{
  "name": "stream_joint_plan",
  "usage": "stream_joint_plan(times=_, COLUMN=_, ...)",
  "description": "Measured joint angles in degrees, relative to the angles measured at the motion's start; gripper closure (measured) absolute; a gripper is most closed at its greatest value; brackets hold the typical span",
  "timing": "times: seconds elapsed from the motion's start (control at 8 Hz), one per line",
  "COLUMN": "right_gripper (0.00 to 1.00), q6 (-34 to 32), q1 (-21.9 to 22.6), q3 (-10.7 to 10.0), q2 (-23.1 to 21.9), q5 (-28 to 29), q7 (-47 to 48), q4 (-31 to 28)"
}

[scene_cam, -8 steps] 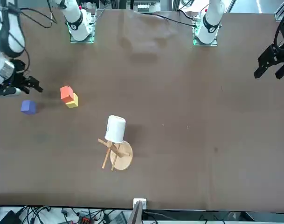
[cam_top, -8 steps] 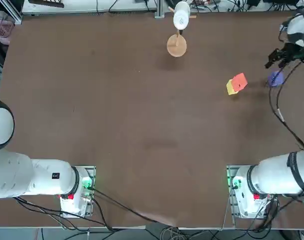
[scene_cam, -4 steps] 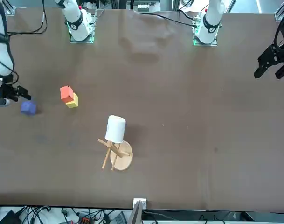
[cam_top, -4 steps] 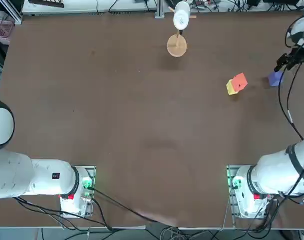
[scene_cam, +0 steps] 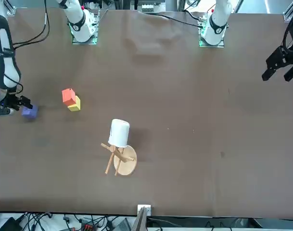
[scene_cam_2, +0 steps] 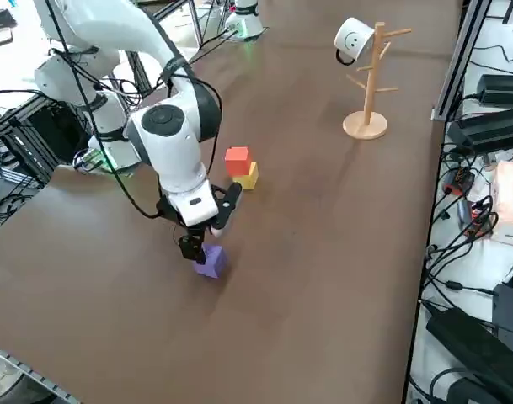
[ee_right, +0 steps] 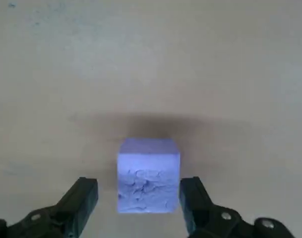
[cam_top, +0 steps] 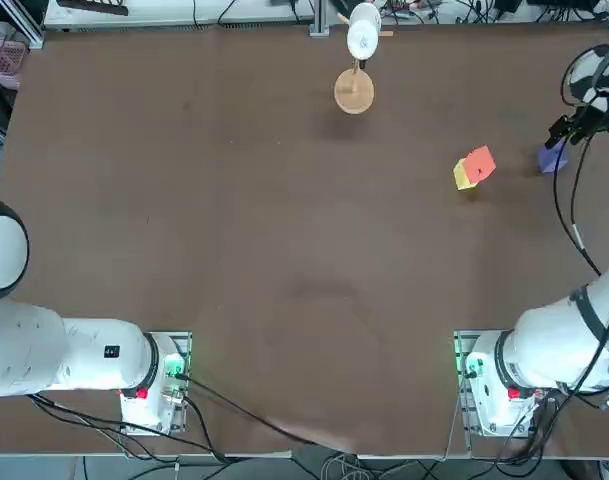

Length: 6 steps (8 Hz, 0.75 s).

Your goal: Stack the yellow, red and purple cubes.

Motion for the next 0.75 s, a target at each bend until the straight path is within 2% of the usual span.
stream_joint_plan(times=0.75, right_gripper=0.00, q6=1.6, q1=-0.6, q3=0.2, q2=3.0, q5=0.8, q7=-0.4, q4=0.1)
